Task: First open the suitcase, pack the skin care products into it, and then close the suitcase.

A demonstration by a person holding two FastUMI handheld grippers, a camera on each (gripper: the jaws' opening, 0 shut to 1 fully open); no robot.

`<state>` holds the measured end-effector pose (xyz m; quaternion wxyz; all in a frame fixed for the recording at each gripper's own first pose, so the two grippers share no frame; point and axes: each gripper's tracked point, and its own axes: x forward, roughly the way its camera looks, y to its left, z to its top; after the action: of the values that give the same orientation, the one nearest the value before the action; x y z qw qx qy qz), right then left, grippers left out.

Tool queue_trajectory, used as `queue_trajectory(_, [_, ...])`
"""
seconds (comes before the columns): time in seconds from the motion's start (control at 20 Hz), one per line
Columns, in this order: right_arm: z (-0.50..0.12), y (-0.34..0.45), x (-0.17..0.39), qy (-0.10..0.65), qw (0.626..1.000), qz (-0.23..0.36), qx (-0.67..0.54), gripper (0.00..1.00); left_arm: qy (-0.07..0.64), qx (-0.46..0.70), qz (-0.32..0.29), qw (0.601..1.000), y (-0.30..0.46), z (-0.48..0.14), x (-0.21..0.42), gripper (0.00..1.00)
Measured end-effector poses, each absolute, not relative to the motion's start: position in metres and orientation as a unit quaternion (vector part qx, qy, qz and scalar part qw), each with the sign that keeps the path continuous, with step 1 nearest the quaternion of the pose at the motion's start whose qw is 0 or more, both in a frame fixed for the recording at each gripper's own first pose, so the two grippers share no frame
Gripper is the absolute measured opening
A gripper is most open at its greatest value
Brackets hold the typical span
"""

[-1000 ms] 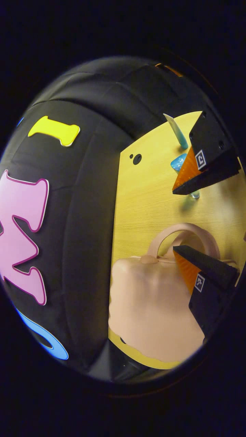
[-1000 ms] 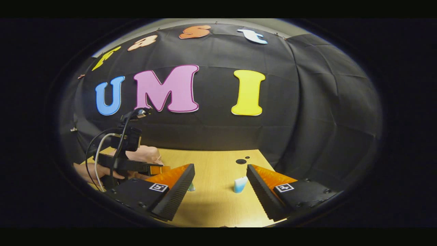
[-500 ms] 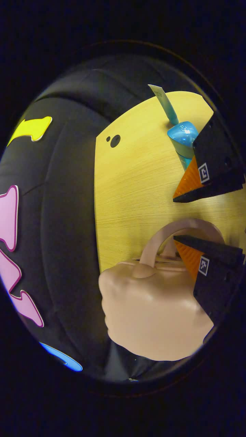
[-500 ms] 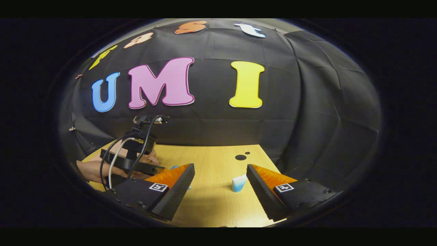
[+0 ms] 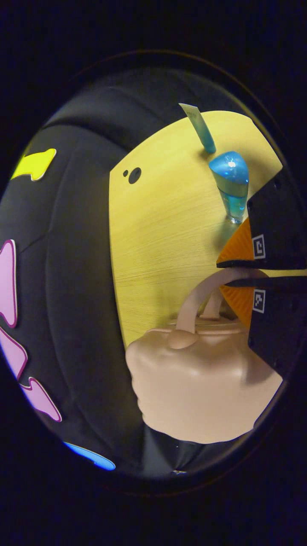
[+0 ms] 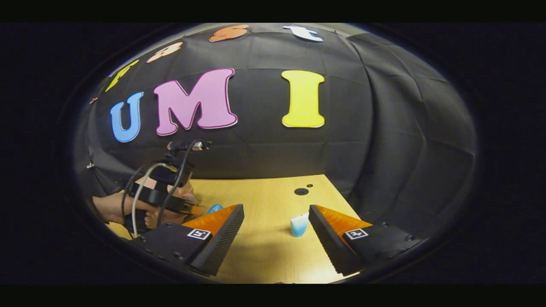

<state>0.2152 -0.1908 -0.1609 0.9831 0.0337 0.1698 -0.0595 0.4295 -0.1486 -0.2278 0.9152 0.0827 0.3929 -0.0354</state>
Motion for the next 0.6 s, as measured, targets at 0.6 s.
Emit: queue_trajectory(0.6, [-0.144,-0.135,0.209,0.155,0.987,-0.050,0.016,0.97,0.316,0.071,-0.065,0.944,0.023,-0.011,0.402,0.11])
